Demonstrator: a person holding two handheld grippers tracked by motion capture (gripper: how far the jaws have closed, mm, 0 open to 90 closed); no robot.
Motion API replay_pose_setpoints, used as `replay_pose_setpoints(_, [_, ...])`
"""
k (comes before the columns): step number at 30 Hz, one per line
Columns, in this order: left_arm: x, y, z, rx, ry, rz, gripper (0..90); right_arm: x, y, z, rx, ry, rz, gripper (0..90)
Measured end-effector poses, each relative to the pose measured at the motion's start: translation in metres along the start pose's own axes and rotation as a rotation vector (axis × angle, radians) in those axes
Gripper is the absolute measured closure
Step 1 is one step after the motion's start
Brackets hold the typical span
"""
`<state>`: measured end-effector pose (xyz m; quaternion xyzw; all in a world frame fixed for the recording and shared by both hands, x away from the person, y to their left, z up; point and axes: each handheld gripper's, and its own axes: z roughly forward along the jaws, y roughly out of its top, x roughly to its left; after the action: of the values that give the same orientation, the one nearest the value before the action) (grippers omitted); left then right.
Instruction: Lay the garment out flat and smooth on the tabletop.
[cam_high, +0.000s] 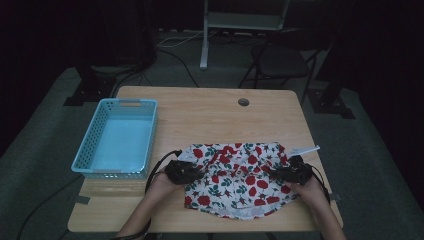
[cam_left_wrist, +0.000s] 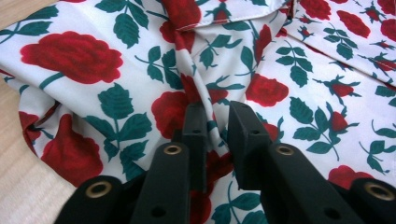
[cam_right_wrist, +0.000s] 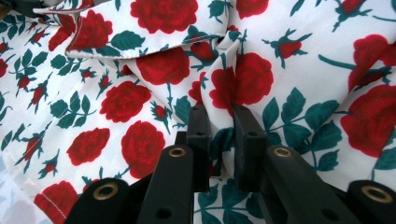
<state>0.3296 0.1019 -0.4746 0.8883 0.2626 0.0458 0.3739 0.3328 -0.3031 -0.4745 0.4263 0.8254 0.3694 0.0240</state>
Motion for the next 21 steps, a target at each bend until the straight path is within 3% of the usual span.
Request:
replay_pose_setpoints(7, [-0.02, -0.022, -0.014, -0.015, -0.038, 0.045, 79.3, 0.022, -0.026, -0.01, -0.021, 0.025, -0.029, 79.9])
replay_pose_setpoints(10, [-0.028, -0.027, -0.018, -0.012, -0.033, 0.059, 79.7, 0.034, -0.035, -0.012, -0.033, 0.01, -0.054, 79.8])
replay_pose_setpoints(12, [-0.03, -0.026, -0.02, 0.023, -0.044, 0.058, 88.2, 0.04, -0.038, -0.013, -0.025, 0.006, -0.06, 84.1])
replay_pose_setpoints(14, [-0.028, -0.011, -0.021, 0.035, 0.043, 0.05, 88.8, 0.04, -0.028, -0.012, 0.003, 0.032, -0.052, 87.1])
replay_pose_setpoints(15, [-0.02, 0.006, -0.022, 0.009, 0.093, 0.043, 88.7, 0.036, -0.009, -0.014, -0.033, 0.017, -0.026, 87.2])
replay_pose_setpoints(16, [-0.009, 0.025, -0.027, -0.07, 0.165, 0.015, 88.5, 0.029, 0.017, -0.02, -0.099, 0.015, -0.002, 87.2])
replay_pose_setpoints(17, [0.007, 0.05, -0.033, -0.181, 0.312, -0.04, 86.1, 0.019, 0.049, -0.027, -0.175, 0.004, 0.037, 86.9])
replay_pose_setpoints(18, [0.021, 0.069, -0.036, -0.233, 0.446, -0.077, 67.5, 0.005, 0.088, -0.034, -0.25, -0.04, 0.104, 82.8])
replay_pose_setpoints(19, [0.032, 0.08, -0.04, -0.26, 0.52, -0.115, 49.7, -0.005, 0.115, -0.037, -0.273, -0.081, 0.135, 71.9])
replay_pose_setpoints(20, [0.046, 0.091, -0.044, -0.288, 0.577, -0.179, 44.6, -0.011, 0.132, -0.038, -0.273, -0.105, 0.152, 62.7])
replay_pose_setpoints(21, [0.057, 0.097, -0.047, -0.311, 0.595, -0.229, 44.5, -0.018, 0.148, -0.038, -0.274, -0.132, 0.18, 56.8])
